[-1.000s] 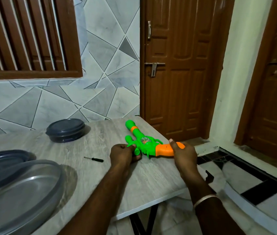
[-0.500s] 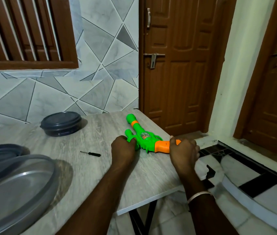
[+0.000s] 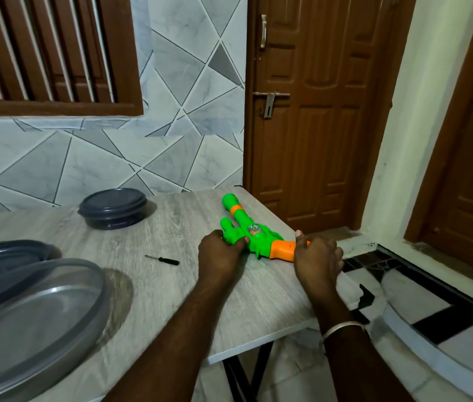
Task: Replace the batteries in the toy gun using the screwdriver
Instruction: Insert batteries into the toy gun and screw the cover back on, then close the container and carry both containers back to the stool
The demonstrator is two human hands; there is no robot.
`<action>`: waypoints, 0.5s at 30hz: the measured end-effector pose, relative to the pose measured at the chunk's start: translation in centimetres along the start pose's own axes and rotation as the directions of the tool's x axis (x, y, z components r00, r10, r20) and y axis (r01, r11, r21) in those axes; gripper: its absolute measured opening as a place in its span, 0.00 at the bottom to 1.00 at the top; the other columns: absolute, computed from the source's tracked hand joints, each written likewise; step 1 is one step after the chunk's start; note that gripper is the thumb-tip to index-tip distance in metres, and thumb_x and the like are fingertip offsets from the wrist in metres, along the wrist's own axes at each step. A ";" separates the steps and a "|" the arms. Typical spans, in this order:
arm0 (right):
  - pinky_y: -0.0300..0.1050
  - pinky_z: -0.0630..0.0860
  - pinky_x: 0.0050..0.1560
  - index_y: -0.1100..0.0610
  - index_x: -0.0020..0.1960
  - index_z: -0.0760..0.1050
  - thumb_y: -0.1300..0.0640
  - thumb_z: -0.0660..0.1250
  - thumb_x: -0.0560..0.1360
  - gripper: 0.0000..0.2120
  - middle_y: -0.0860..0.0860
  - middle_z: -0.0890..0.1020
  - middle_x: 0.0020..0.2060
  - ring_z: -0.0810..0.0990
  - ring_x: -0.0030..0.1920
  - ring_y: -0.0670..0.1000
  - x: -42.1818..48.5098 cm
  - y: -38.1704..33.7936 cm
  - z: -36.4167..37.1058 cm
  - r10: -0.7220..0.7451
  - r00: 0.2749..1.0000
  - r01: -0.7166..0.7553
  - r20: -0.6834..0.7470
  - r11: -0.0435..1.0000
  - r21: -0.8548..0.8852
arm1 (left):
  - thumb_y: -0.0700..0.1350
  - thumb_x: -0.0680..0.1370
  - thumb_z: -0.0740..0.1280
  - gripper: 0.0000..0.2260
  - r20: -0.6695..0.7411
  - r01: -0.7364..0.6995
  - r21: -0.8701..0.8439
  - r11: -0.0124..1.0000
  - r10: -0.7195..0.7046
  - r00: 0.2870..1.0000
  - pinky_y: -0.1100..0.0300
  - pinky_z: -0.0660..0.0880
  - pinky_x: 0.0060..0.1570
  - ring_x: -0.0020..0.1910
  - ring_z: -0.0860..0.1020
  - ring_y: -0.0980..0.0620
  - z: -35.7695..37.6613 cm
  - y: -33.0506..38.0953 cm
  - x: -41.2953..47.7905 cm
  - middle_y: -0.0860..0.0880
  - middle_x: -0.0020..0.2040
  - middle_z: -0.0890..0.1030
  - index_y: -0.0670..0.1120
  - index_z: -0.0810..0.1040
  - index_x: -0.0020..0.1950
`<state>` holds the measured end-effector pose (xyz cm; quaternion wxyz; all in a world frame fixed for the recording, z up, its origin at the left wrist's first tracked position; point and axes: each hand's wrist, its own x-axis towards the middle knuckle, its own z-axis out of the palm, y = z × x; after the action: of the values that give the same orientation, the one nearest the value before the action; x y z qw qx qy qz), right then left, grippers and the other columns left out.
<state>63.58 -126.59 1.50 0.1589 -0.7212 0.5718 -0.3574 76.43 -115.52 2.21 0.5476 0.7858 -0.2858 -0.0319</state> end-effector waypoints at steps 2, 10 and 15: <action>0.58 0.64 0.65 0.59 0.61 0.77 0.38 0.53 0.81 0.27 0.61 0.74 0.63 0.69 0.65 0.61 0.1 0.1 0.0 0.016 1.000 -0.016 0.012 1.000 0.013 | 0.53 0.76 0.74 0.26 -0.024 0.036 -0.039 0.999 -0.037 0.999 0.55 0.73 0.52 0.57 0.79 0.43 0.1 0.1 -0.1 0.40 0.59 0.82 0.37 0.77 0.66; 0.62 0.59 0.68 0.52 0.64 0.73 0.40 0.56 0.80 0.21 0.63 0.69 0.67 0.64 0.68 0.65 -2.1 -1.3 -1.3 -0.029 0.985 0.068 -0.170 0.971 0.228 | 0.51 0.75 0.73 0.25 -0.136 -0.025 -0.175 0.984 0.001 0.991 0.49 0.77 0.59 0.56 0.81 0.41 -3.9 2.7 -1.3 0.39 0.56 0.82 0.43 0.74 0.69; 0.58 0.71 0.60 0.48 0.56 0.77 0.39 0.58 0.76 0.17 0.57 0.76 0.55 0.74 0.58 0.60 -6.2 -7.5 -1.9 -0.294 0.955 0.267 -0.051 0.765 0.586 | 0.57 0.69 0.69 0.19 -0.159 -0.204 -0.159 0.966 0.179 0.971 0.45 0.83 0.48 0.45 0.84 0.41 -12.7 7.3 -1.9 0.44 0.48 0.83 0.48 0.80 0.54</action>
<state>67.04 -118.19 5.49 0.3308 -0.7214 0.3157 -0.5201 76.38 -105.61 13.21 0.6336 0.7039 -0.3167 0.0530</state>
